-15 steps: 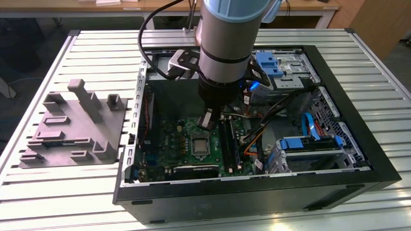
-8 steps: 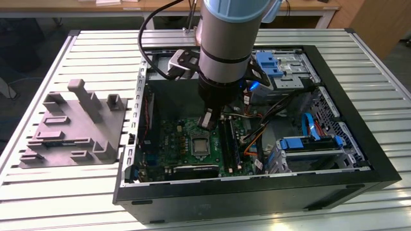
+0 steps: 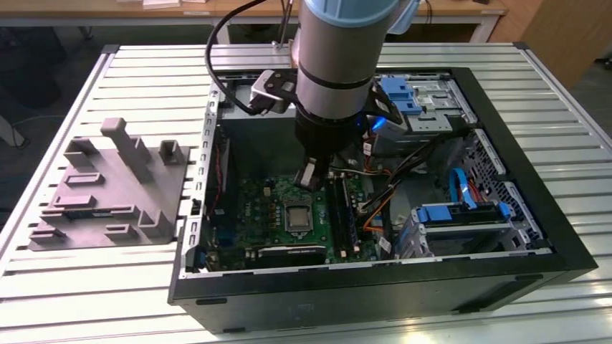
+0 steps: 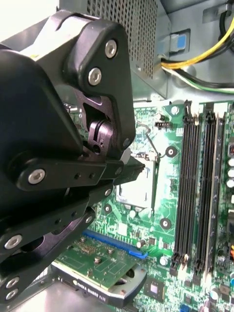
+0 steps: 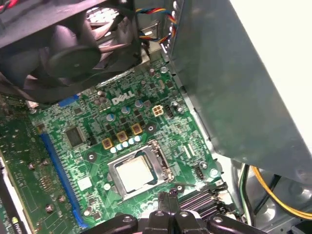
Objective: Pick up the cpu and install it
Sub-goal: 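Install the first cpu locking lever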
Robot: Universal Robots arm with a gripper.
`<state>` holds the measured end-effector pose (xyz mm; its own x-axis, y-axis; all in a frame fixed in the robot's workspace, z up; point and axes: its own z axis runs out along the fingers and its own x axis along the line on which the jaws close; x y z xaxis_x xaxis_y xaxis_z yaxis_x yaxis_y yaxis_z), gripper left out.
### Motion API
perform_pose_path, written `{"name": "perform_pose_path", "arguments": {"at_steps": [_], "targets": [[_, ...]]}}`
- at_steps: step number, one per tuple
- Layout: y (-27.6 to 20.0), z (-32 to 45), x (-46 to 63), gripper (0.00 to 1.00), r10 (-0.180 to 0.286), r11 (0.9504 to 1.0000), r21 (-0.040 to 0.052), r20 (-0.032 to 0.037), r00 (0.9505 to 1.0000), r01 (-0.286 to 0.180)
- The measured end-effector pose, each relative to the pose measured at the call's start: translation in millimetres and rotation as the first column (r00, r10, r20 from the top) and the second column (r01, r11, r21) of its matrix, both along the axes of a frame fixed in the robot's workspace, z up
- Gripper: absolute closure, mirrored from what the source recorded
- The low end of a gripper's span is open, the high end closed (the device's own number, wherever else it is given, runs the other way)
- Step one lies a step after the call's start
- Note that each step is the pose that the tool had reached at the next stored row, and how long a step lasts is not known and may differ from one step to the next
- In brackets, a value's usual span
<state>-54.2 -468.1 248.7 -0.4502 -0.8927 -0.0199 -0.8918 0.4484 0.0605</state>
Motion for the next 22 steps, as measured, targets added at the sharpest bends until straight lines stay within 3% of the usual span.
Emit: {"name": "perform_pose_path", "arguments": {"at_steps": [12,22], "targets": [[19.7,-0.7,10.7,0.89,0.0,1.0,0.0,0.0001,1.0,0.0],[23.3,-1.1,16.1,0.89,0.0,1.0,-0.0001,0.0,1.0,0.0]]}}
